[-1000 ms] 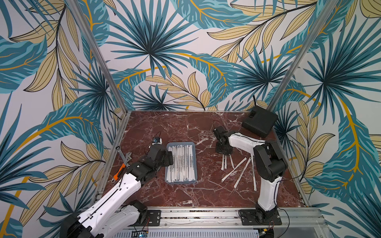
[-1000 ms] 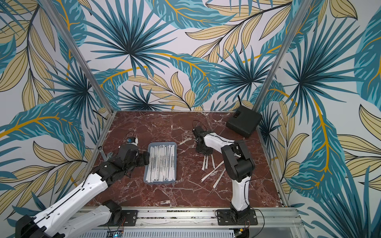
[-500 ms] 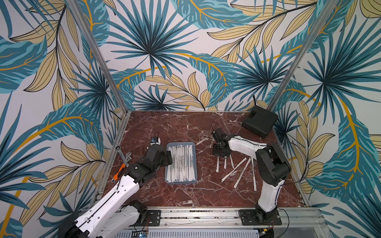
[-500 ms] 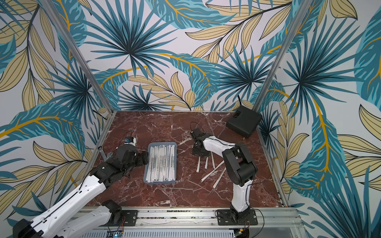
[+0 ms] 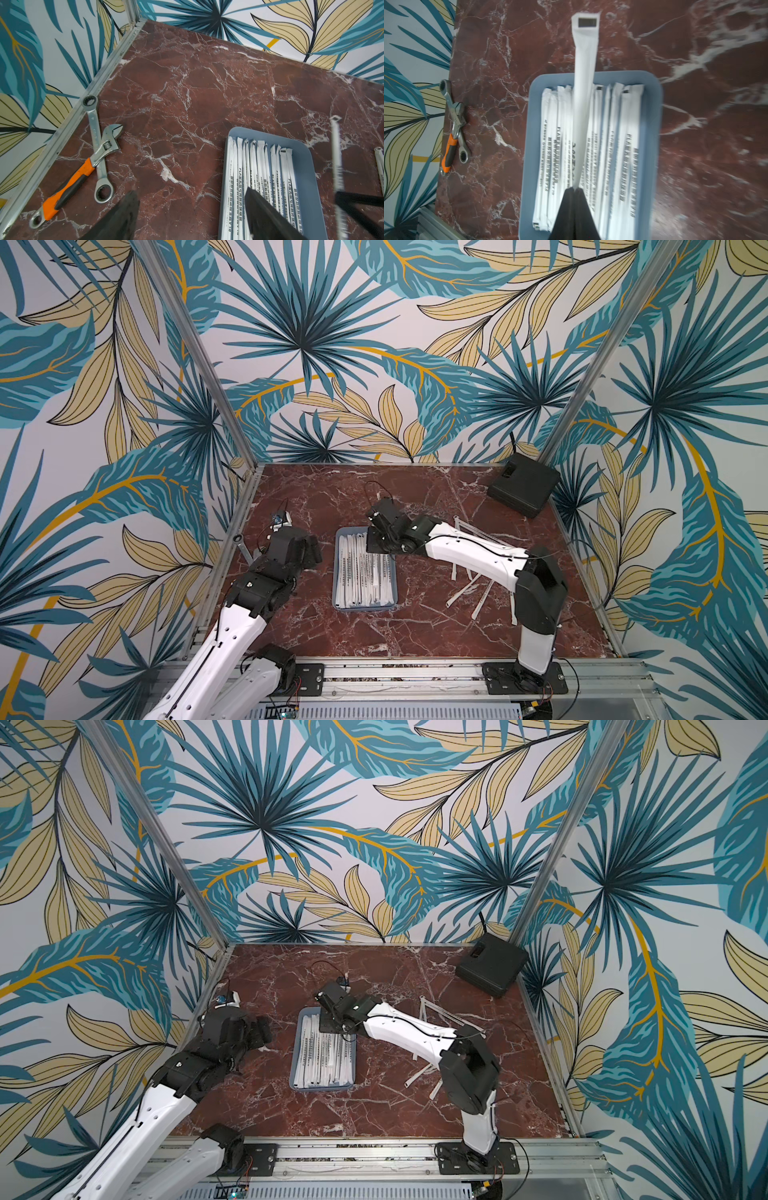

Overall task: Put the straws into the storage box
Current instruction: Place the straw in the storage box.

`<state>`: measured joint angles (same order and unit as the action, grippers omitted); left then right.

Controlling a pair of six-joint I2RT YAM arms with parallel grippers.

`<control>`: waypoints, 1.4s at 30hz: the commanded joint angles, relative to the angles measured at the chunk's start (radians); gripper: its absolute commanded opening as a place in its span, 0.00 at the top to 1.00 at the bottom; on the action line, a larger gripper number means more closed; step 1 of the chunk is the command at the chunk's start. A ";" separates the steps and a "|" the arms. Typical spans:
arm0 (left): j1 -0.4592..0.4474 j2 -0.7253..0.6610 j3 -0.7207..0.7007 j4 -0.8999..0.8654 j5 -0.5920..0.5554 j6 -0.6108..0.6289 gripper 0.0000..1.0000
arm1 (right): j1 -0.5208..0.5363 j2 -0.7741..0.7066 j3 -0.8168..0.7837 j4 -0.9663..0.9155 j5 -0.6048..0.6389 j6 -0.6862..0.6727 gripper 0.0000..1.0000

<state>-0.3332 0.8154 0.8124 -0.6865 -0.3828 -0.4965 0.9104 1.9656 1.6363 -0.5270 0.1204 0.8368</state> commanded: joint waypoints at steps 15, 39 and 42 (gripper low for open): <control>0.011 -0.014 -0.007 -0.018 0.037 0.009 0.15 | 0.094 0.365 0.272 -0.081 -0.052 0.115 0.87; -0.456 0.458 0.077 0.186 0.144 -0.024 0.18 | -0.438 -0.181 -0.434 -0.161 0.124 -0.213 0.68; -0.466 0.484 0.101 0.153 0.119 -0.017 0.18 | -0.468 -0.130 -0.413 -0.136 0.100 -0.218 0.67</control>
<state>-0.7918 1.3025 0.8394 -0.5385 -0.2409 -0.5095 0.4614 1.7912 1.2228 -0.6746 0.2314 0.6495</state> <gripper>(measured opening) 0.819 0.326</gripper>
